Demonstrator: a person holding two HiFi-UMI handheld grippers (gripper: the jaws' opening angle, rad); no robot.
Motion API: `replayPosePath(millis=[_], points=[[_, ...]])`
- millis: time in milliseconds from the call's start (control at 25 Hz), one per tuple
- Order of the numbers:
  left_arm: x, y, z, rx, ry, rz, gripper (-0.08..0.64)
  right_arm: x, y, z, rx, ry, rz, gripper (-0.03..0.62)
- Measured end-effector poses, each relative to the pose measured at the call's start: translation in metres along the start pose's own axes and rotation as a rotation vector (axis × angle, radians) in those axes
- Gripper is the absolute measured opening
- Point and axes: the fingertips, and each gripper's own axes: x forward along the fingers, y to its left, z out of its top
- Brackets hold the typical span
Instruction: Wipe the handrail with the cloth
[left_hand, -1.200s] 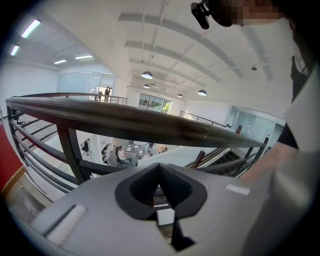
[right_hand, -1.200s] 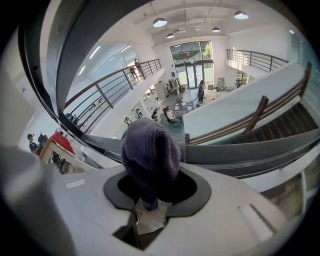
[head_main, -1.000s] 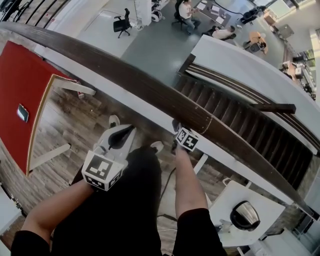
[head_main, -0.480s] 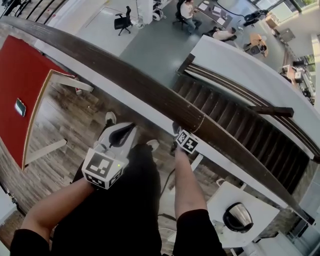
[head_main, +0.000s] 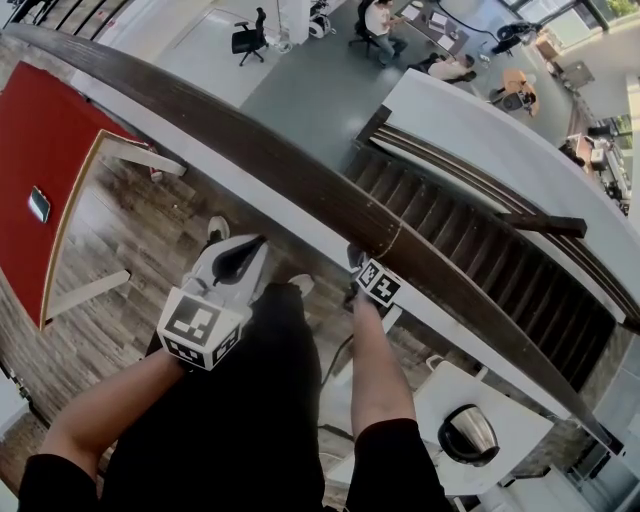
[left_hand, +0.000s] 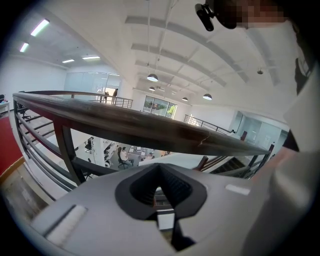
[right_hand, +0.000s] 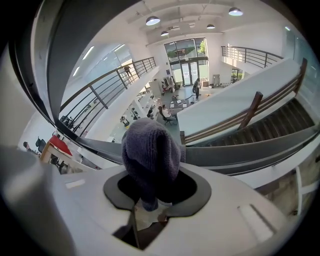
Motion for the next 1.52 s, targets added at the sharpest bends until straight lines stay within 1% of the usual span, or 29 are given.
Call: replayPosePath(millis=[80,240,400,520,720,840,960,1080,1160,1240,1320,1400,1520], points=[[-0.001,-0.001,-0.001,0.007,0.000,0.007,0.000,-0.003,-0.009,0.000,0.014,0.000,-0.007,0.112],[-0.004,-0.008,-0.002,0.032,-0.005,0.016,0.000,-0.009,-0.029,0.000,0.010,0.003,-0.013,0.112],[-0.010,-0.008,-0.009,-0.001,-0.007,0.047,0.000,-0.013,-0.039,-0.004,-0.004,0.007,-0.005,0.112],[-0.013,-0.009,-0.014,-0.013,-0.003,0.053,0.000,-0.014,-0.037,-0.004,-0.022,0.003,-0.004,0.112],[-0.010,-0.019,-0.007,-0.004,-0.003,0.004,0.000,-0.030,-0.018,-0.002,-0.061,-0.016,0.022,0.107],[-0.009,-0.017,-0.008,-0.012,0.006,-0.011,0.000,-0.044,-0.006,0.000,-0.033,-0.045,0.034,0.107],[-0.017,-0.008,-0.005,-0.021,0.028,-0.027,0.000,-0.069,0.009,-0.005,0.006,-0.078,0.026,0.107],[-0.018,-0.009,0.011,-0.009,0.022,-0.095,0.000,-0.102,0.018,-0.011,0.022,-0.131,0.006,0.107],[-0.017,-0.013,0.022,-0.016,0.001,-0.139,0.000,-0.124,0.025,-0.014,0.027,-0.173,0.009,0.106],[-0.018,-0.013,0.030,-0.014,-0.029,-0.162,0.000,-0.149,0.035,-0.014,0.011,-0.227,0.012,0.106],[-0.020,-0.006,0.037,-0.003,-0.058,-0.167,0.000,-0.177,0.050,-0.014,-0.022,-0.293,0.021,0.106],[-0.025,0.007,0.045,-0.006,-0.082,-0.156,0.000,-0.210,0.070,-0.009,-0.058,-0.376,0.029,0.106],[-0.029,0.022,0.053,-0.027,-0.128,-0.136,0.000,-0.264,0.103,0.012,-0.116,-0.502,0.044,0.106]])
